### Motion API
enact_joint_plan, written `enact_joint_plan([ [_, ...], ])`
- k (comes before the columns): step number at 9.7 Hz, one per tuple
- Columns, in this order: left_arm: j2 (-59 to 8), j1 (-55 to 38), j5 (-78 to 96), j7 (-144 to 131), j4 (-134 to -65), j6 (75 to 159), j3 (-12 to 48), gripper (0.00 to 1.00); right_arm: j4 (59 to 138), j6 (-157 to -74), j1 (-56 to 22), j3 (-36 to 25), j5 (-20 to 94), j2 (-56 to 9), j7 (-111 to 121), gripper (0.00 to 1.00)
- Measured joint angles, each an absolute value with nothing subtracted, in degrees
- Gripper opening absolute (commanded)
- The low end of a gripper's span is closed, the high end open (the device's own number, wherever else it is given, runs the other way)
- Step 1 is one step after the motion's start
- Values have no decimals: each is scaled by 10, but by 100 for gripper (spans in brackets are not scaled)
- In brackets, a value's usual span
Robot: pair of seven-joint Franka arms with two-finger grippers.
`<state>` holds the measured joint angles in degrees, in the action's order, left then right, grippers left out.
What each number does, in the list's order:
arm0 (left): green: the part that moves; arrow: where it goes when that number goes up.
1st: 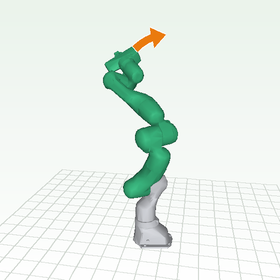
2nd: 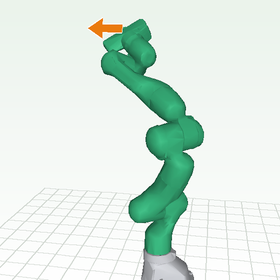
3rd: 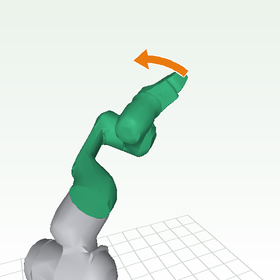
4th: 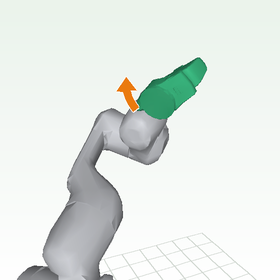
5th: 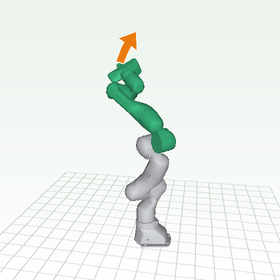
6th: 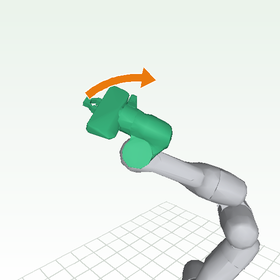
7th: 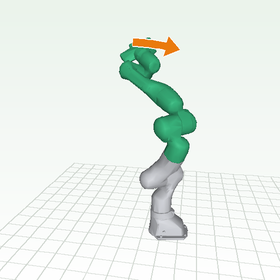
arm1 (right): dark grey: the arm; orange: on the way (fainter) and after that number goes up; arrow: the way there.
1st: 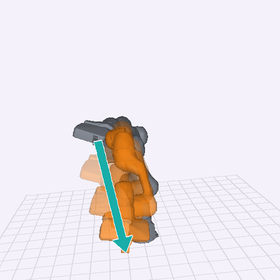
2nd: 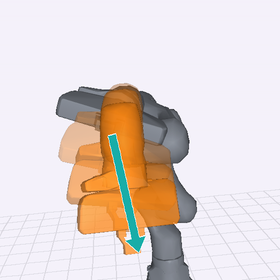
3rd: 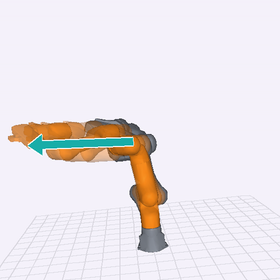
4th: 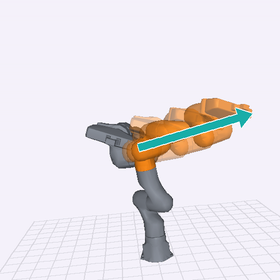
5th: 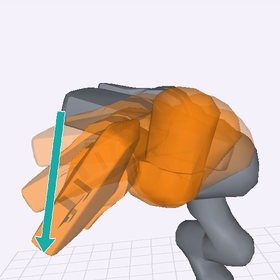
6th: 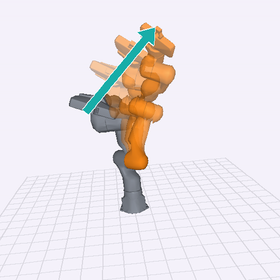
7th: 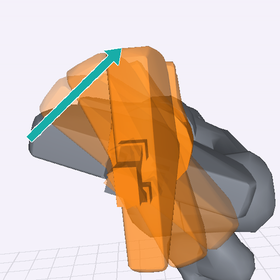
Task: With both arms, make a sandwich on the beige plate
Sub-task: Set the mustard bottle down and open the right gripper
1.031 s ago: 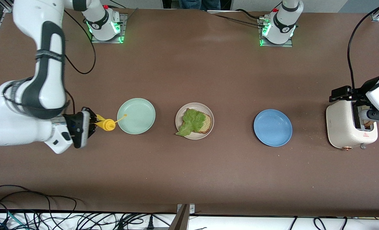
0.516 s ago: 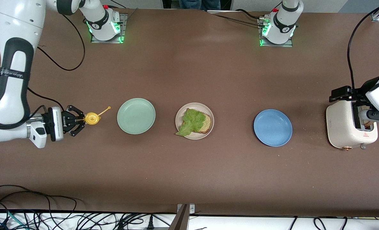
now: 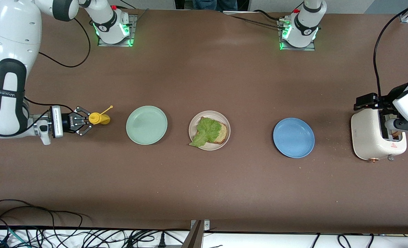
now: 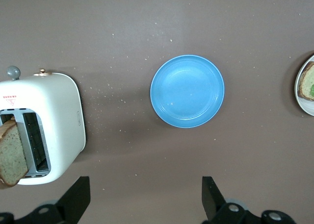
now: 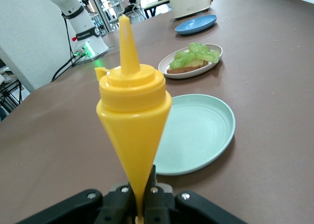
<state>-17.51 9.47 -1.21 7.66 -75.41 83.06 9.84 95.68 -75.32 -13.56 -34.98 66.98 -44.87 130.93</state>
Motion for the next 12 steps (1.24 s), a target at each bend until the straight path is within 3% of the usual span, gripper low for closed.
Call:
enact_joint_plan([
  [7,-176,95,-12,77,-754,831,98,100,963,-751,-132,-328,745,-511,1388,0],
  [8,-176,95,-12,77,-754,831,98,100,963,-752,-131,-328,752,-515,1390,13],
  [9,-176,95,-12,77,-754,831,98,100,963,-753,-129,-328,757,-516,1391,99],
  [12,-177,95,-12,77,-754,831,98,100,968,-752,-116,-328,783,-516,1399,100],
])
